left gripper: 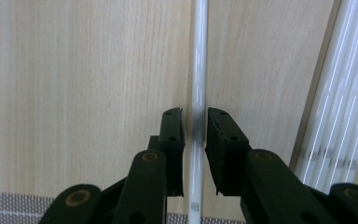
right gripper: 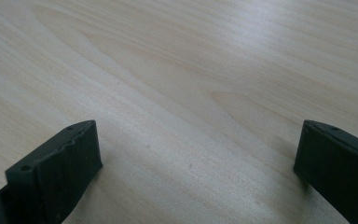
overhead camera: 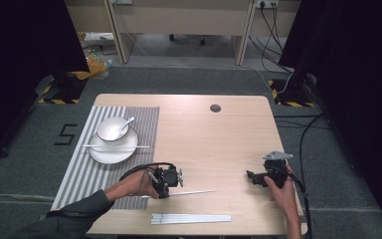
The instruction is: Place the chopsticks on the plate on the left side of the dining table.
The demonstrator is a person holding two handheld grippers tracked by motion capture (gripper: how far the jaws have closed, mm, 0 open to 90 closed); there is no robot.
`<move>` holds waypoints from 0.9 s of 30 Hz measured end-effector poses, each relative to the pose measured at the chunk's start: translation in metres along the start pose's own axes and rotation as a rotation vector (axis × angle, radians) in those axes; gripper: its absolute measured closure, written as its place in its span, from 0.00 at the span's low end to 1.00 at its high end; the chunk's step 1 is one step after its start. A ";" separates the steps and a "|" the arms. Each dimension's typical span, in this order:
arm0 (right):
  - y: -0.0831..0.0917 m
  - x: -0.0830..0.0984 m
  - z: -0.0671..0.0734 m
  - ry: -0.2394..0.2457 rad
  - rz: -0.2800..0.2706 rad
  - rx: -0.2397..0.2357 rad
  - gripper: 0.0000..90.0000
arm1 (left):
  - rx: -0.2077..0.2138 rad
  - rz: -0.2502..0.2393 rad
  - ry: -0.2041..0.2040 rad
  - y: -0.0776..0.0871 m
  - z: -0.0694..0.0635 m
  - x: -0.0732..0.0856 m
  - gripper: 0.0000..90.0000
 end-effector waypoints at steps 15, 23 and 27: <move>0.000 0.000 0.000 0.003 0.000 -0.002 0.00 | 0.023 0.003 -0.007 -0.008 -0.001 -0.031 0.82; 0.000 0.000 0.000 0.003 0.000 -0.002 0.00 | 0.023 0.022 -0.007 -0.009 0.000 -0.040 0.84; 0.000 0.000 0.000 0.003 0.000 -0.003 0.00 | 0.015 0.025 -0.004 -0.009 -0.002 -0.042 0.87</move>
Point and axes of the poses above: each handheld gripper's, and its own axes: y roughly backward along the jaws, x roughly out of its underside, z roughly to its left, the point moved 8 cm from there along -y, roughly forward along the jaws, and after that the axes turned 1 degree about z, right-handed, at the moved point
